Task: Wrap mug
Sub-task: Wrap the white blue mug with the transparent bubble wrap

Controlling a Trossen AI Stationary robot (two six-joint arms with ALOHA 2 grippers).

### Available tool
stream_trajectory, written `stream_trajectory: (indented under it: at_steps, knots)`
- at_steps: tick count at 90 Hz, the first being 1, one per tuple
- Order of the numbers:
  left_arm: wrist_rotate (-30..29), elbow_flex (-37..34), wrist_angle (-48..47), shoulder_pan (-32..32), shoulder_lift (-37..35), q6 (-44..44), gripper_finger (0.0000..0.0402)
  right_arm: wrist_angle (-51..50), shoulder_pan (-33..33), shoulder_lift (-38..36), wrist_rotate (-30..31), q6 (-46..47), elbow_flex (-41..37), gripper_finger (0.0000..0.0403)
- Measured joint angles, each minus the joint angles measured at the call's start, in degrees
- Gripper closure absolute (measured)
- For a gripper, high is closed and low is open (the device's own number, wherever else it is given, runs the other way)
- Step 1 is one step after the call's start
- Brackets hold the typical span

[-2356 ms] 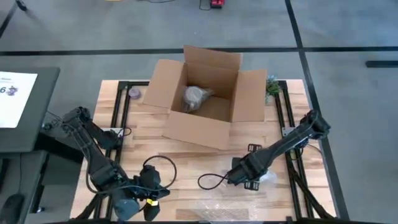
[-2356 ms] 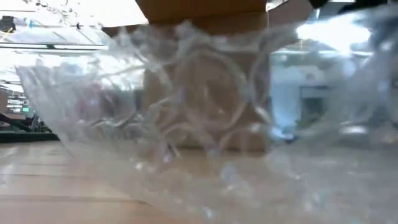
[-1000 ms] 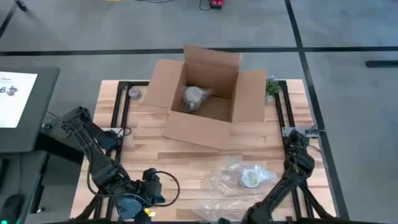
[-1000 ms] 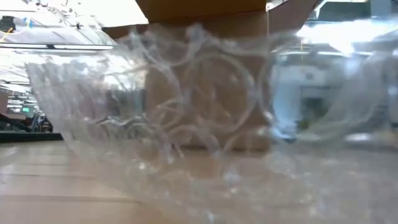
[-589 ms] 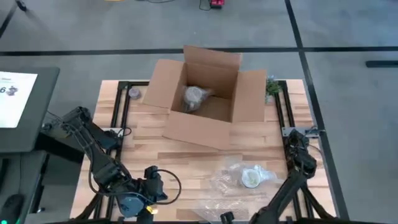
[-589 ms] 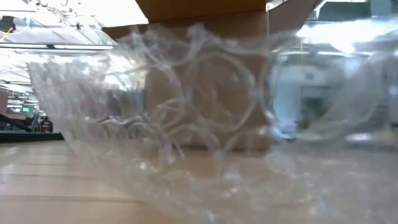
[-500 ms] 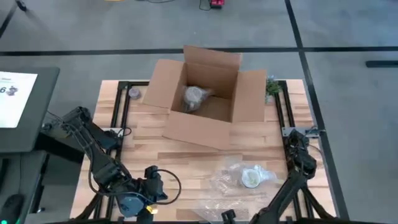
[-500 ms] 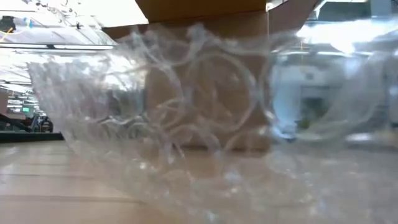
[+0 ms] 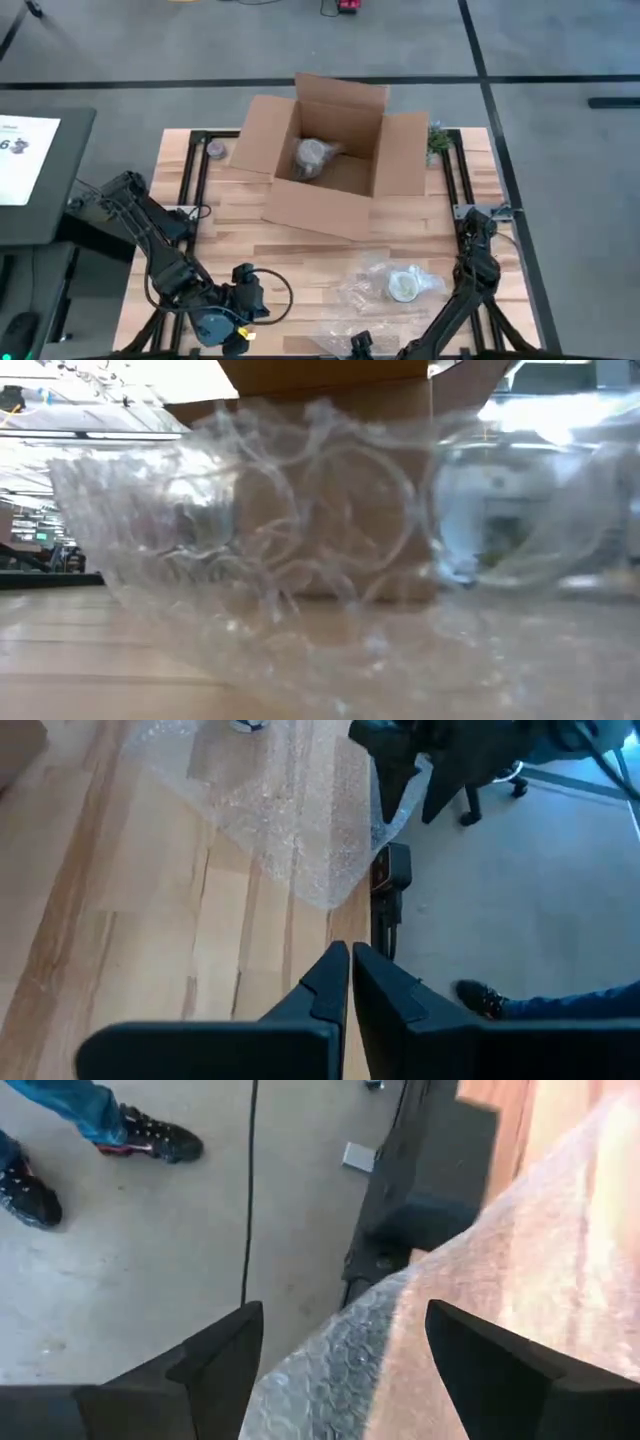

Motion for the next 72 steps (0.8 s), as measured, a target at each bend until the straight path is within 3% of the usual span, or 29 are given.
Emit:
stream_trajectory:
  at_steps: [12, 23, 48, 72]
  knots:
    - [0.13, 0.02, -0.03, 0.0, -0.02, -0.75, 0.0402, -3.63, 0.04, 1.13, 1.89, 6.45, 0.0, 0.0144]
    - [0.13, 0.02, -0.03, 0.0, -0.02, -0.88, 0.0402, -9.42, -0.05, 1.02, 4.83, 14.44, -0.02, 0.0184]
    - [0.13, 0.02, 0.03, 0.86, -0.02, -0.72, 0.0402, -12.26, -0.68, 1.0, -0.47, 22.94, 0.37, 0.0384]
    - [0.15, 0.02, 0.17, 1.57, -0.02, -0.26, 0.0402, -24.31, 0.74, 0.93, -1.25, 33.93, 11.51, 0.0402]
